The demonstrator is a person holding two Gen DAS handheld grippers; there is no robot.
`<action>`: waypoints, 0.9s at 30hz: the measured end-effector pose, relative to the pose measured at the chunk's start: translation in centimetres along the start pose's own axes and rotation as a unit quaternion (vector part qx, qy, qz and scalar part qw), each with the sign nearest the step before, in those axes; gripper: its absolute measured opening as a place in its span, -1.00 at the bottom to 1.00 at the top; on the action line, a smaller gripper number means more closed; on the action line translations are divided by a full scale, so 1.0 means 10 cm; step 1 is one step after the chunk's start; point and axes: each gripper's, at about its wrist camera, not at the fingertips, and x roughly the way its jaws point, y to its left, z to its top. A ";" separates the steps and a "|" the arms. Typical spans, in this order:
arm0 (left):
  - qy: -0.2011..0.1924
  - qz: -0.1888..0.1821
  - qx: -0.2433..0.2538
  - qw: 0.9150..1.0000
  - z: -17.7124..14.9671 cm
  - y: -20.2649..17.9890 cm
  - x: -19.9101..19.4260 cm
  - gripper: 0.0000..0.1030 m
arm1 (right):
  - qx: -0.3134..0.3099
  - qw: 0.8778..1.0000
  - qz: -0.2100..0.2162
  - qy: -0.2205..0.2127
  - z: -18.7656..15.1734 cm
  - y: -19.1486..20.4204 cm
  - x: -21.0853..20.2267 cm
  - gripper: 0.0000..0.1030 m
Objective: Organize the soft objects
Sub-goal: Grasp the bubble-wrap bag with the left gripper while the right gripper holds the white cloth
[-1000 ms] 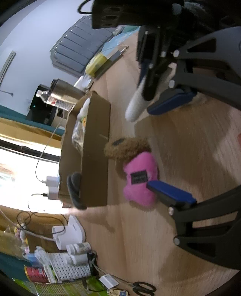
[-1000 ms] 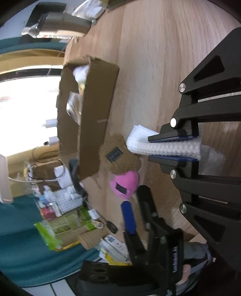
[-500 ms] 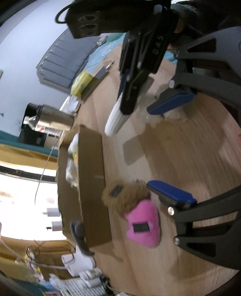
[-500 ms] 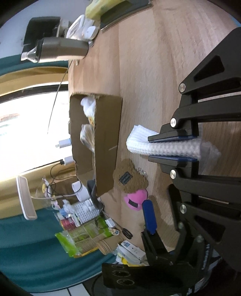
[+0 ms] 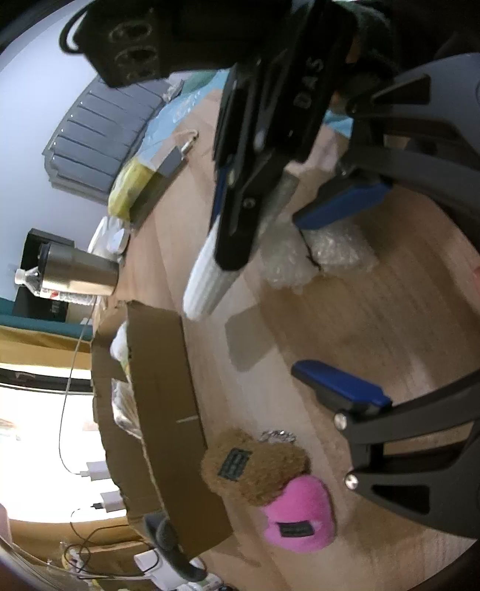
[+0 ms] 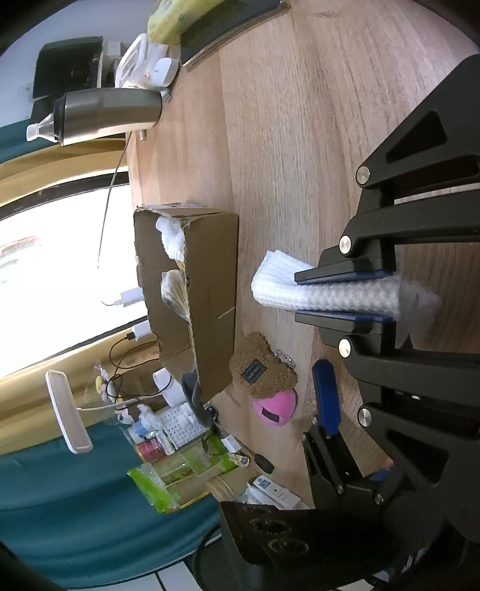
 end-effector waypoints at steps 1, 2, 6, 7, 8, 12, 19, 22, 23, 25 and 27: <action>0.000 0.010 0.000 1.000 0.02 0.01 0.01 0.47 | 0.000 1.000 0.002 -0.002 0.00 -0.01 -0.01 -0.72; 0.000 0.016 -0.002 1.000 0.02 0.02 0.02 0.49 | -0.001 1.000 0.004 -0.004 0.00 -0.01 -0.02 -0.72; 0.005 0.028 -0.015 0.999 0.03 0.09 0.06 0.64 | -0.008 1.000 0.000 -0.016 0.02 -0.03 -0.09 -0.72; 0.004 0.031 -0.015 0.999 0.03 0.09 0.06 0.65 | -0.006 1.000 -0.002 -0.018 0.02 -0.05 -0.11 -0.72; 0.003 0.035 -0.014 0.999 0.04 0.08 0.06 0.65 | -0.005 1.000 -0.004 -0.019 0.02 -0.08 -0.12 -0.72; -0.002 0.038 -0.024 0.999 0.06 0.07 0.02 0.64 | 0.002 1.000 -0.014 -0.022 -0.01 -0.20 -0.16 -0.72; -0.012 0.020 -0.014 1.000 0.13 -0.05 0.00 0.64 | 0.017 0.999 -0.028 -0.030 -0.05 -0.36 -0.27 -0.72; -0.004 0.017 -0.004 1.000 0.15 -0.13 0.07 0.64 | 0.019 0.999 -0.031 -0.034 -0.06 -0.40 -0.31 -0.71; -0.001 0.017 -0.003 1.000 0.16 -0.15 0.09 0.64 | 0.020 0.999 -0.031 -0.035 -0.06 -0.40 -0.32 -0.72; 0.007 0.019 -0.001 1.000 0.16 -0.18 0.15 0.64 | 0.021 0.999 -0.032 -0.036 -0.07 -0.42 -0.35 -0.71; 0.017 0.018 -0.001 1.000 0.16 -0.20 0.22 0.64 | 0.023 0.998 -0.033 -0.038 -0.07 -0.44 -0.37 -0.72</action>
